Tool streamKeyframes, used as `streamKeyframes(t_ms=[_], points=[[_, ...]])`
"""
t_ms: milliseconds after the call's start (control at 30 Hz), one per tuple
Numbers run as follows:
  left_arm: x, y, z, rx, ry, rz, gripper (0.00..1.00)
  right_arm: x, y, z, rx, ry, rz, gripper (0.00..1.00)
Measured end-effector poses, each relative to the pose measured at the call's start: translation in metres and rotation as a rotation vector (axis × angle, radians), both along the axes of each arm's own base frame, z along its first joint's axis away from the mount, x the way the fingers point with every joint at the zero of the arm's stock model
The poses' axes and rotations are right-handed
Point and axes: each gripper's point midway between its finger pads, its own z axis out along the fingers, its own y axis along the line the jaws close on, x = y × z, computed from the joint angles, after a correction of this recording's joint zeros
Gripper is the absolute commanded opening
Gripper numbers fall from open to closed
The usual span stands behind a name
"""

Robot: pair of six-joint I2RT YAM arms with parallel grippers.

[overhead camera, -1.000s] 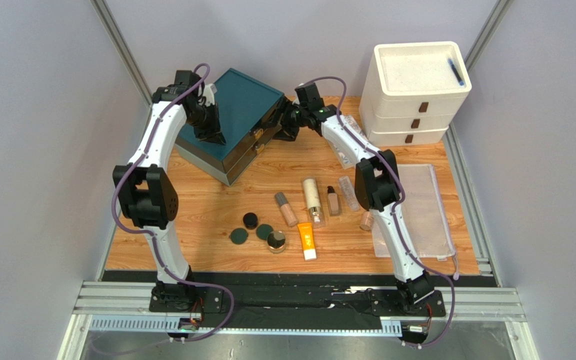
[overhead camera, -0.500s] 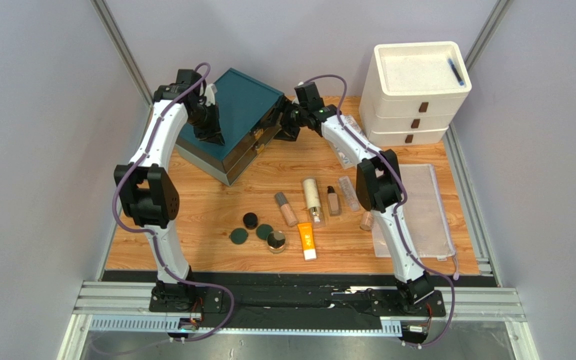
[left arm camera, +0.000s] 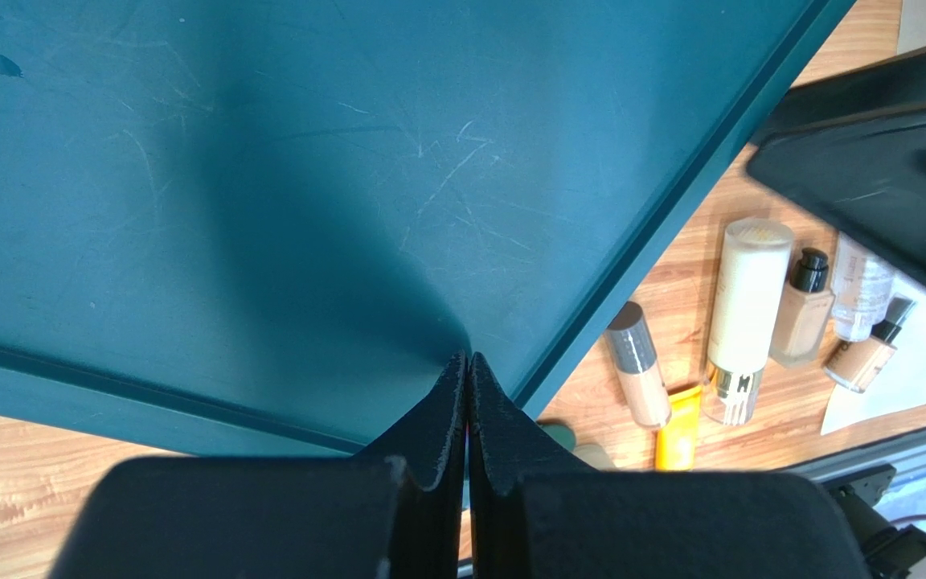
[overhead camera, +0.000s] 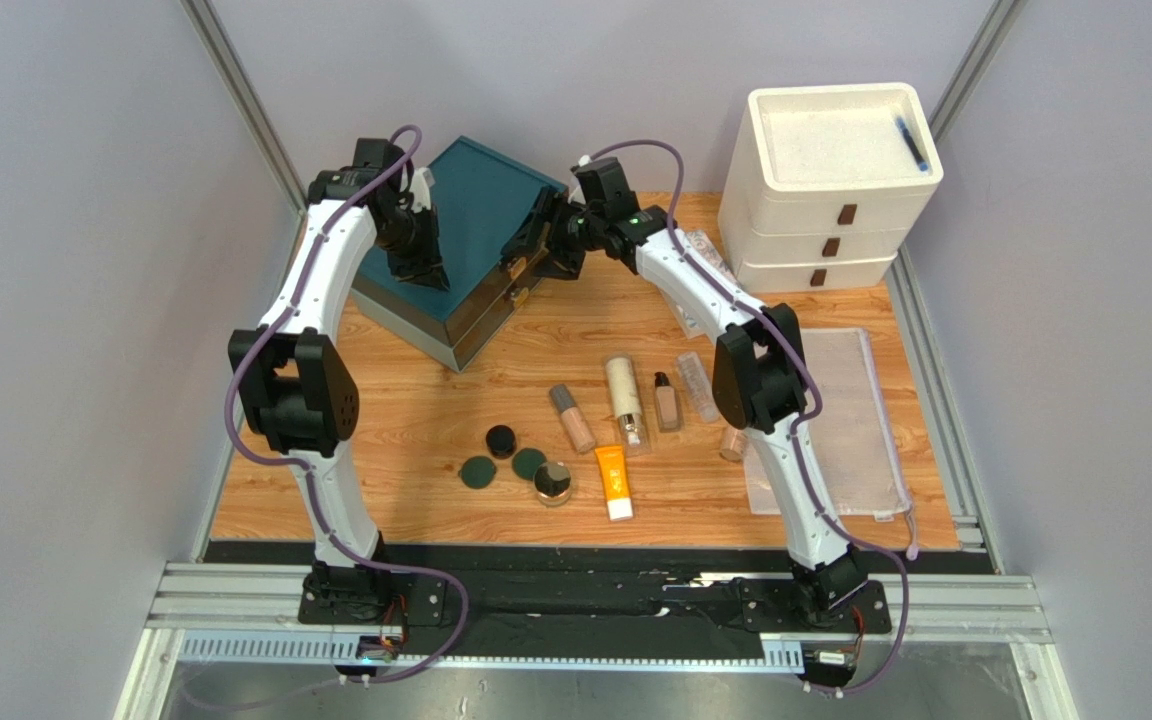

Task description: Organize the makeup

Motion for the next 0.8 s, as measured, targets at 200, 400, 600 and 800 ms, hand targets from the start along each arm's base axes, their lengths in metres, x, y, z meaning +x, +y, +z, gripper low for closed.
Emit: streamKeyframes(t_ms=[200, 400, 600, 800], points=[[0.000, 0.000, 0.000, 0.001, 0.000, -0.002, 0.00, -0.009, 0.002, -0.017, -0.022, 0.032, 0.019, 0.66], [0.000, 0.000, 0.000, 0.002, 0.000, -0.005, 0.00, -0.012, 0.000, -0.032, -0.033, 0.049, 0.020, 0.59], [0.000, 0.000, -0.001, 0.004, 0.005, -0.009, 0.00, -0.005, -0.001, -0.029, -0.024, 0.044, 0.002, 0.56], [0.000, 0.000, -0.001, 0.008, 0.009, -0.014, 0.00, 0.004, 0.001, -0.029, -0.009, 0.036, -0.012, 0.55]])
